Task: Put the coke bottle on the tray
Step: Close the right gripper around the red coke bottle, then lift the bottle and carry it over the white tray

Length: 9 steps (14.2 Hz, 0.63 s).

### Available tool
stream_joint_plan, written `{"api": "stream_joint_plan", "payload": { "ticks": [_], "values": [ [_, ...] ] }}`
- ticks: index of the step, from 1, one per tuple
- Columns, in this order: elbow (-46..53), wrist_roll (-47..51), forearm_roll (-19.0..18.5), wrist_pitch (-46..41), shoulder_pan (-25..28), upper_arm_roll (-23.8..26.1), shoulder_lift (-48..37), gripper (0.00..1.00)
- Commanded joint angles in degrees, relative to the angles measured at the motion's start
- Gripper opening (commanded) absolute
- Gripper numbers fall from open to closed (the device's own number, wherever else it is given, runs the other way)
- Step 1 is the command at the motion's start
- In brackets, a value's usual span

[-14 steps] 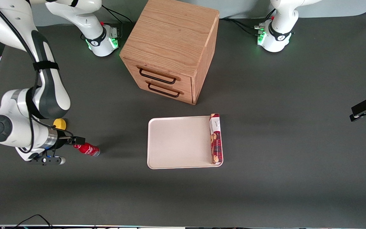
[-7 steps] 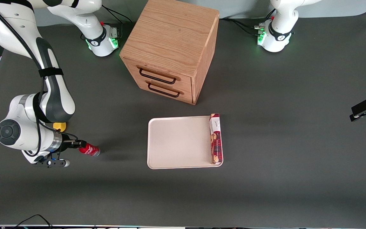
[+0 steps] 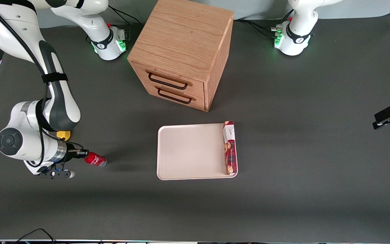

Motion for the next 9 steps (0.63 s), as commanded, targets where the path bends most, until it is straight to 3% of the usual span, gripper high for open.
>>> {"api": "stream_joint_plan", "payload": {
  "ticks": [1, 5, 9],
  "values": [
    [5.84, 1.19, -0.25, -9.72, 0.03, 1.68, -3.89, 0.0],
    [21.39, 2.76, -0.43, -29.68, 0.29, 5.1, -6.1, 0.0],
    [26.34, 23.27, -0.96, -32.36, 1.52, 16.51, -3.83, 0.0]
  ]
}}
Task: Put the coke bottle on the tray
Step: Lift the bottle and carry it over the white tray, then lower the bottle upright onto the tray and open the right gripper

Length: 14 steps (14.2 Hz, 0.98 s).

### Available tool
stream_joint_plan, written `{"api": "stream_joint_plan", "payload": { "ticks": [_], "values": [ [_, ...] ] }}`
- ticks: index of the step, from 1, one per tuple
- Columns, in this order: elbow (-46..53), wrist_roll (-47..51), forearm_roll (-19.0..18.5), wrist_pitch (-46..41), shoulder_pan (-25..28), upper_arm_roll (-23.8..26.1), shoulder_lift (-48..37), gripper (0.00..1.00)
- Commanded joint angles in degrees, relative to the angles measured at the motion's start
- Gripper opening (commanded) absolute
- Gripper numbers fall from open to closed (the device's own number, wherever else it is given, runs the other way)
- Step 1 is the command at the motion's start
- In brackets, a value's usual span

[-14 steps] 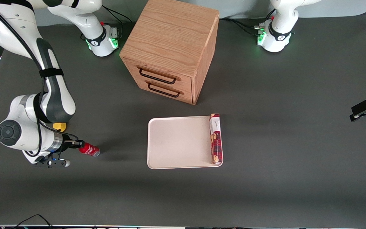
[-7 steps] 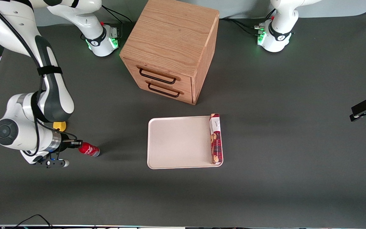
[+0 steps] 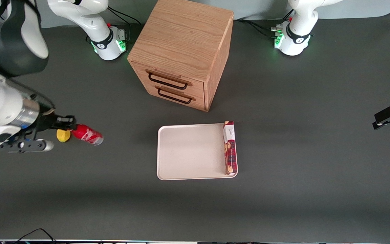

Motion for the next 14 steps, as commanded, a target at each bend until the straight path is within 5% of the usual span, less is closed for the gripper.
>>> {"api": "stream_joint_plan", "payload": {
  "ticks": [1, 5, 9, 14],
  "values": [
    [4.79, 16.4, -1.14, -0.26, 1.87, 7.41, 5.59, 0.0],
    [5.24, 32.06, -5.0, 7.89, 5.3, 11.55, 13.93, 0.0],
    [3.93, 39.65, -13.08, 14.58, 5.39, 16.66, 20.89, 0.0],
    [-0.73, 42.12, -14.4, 21.27, 5.92, 16.75, 22.04, 0.0]
  ]
}}
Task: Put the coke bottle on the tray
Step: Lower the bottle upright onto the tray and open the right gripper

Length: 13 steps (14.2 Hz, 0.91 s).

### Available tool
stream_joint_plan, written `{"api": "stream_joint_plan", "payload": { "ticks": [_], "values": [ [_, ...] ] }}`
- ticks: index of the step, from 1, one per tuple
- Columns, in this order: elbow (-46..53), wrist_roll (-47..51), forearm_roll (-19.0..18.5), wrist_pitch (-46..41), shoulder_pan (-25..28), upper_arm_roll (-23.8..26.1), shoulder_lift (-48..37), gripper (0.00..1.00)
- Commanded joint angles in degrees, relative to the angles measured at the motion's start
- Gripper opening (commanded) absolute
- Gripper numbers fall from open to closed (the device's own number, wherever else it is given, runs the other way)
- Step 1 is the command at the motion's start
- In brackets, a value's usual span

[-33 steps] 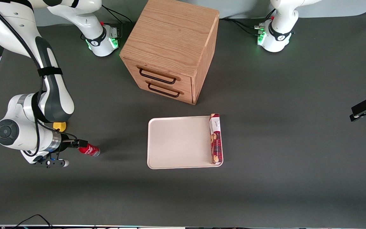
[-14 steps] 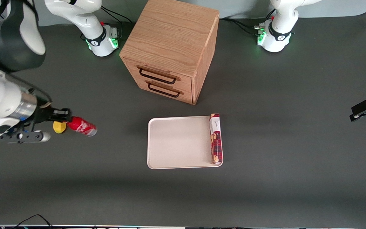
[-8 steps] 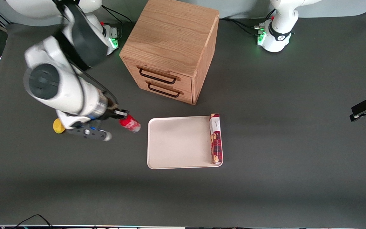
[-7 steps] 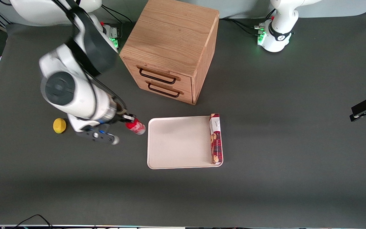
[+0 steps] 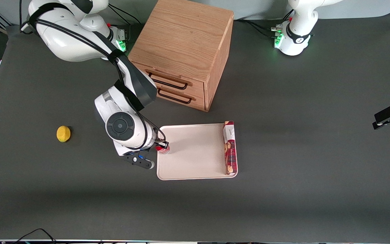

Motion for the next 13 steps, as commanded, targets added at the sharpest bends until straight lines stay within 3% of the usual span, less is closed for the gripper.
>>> {"api": "stream_joint_plan", "payload": {
  "ticks": [1, 2, 3, 4, 6, 8, 10, 13],
  "values": [
    [-1.23, 2.93, -2.09, 1.84, 0.03, 0.77, -0.45, 0.02],
    [-1.23, 3.11, -2.09, 2.45, 0.12, 0.77, 0.08, 0.12],
    [-1.23, 3.02, -2.44, 2.55, 0.21, 0.77, 0.34, 0.3],
    [-1.23, 3.02, -2.61, 2.55, 0.21, 0.77, 0.43, 0.56],
    [-0.88, 2.76, -2.44, 2.55, 0.04, 0.77, 0.35, 0.85],
    [-0.18, 2.06, -2.35, 2.02, -0.75, 0.77, -1.4, 1.0],
    [-0.18, -0.65, -1.92, -0.6, -1.98, 0.6, -6.66, 1.0],
    [0.79, -10.66, -1.39, -11.48, -4.44, -0.01, -17.19, 1.0]
  ]
}}
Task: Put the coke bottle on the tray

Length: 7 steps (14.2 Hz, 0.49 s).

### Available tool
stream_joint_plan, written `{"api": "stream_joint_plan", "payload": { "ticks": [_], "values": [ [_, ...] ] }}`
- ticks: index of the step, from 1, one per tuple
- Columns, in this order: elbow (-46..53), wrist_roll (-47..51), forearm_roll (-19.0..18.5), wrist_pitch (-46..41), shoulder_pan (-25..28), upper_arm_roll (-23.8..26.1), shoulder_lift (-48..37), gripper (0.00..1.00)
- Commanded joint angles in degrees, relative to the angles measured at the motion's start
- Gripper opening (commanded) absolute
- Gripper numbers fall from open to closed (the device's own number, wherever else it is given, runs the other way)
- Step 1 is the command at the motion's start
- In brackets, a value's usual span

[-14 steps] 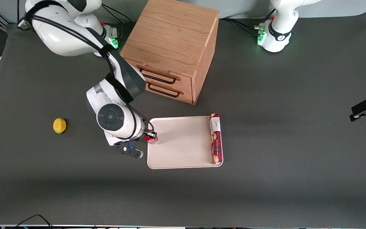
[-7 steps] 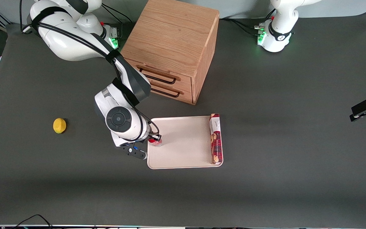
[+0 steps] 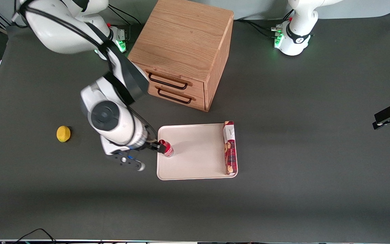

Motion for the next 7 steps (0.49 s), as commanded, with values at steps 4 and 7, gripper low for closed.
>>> {"api": "stream_joint_plan", "payload": {
  "ticks": [4, 7],
  "values": [
    [-2.98, -22.74, 5.63, -22.85, -5.49, -6.35, -22.26, 1.0],
    [-14.8, -35.5, 12.4, -23.06, -5.49, -19.79, -34.12, 1.0]
  ]
}}
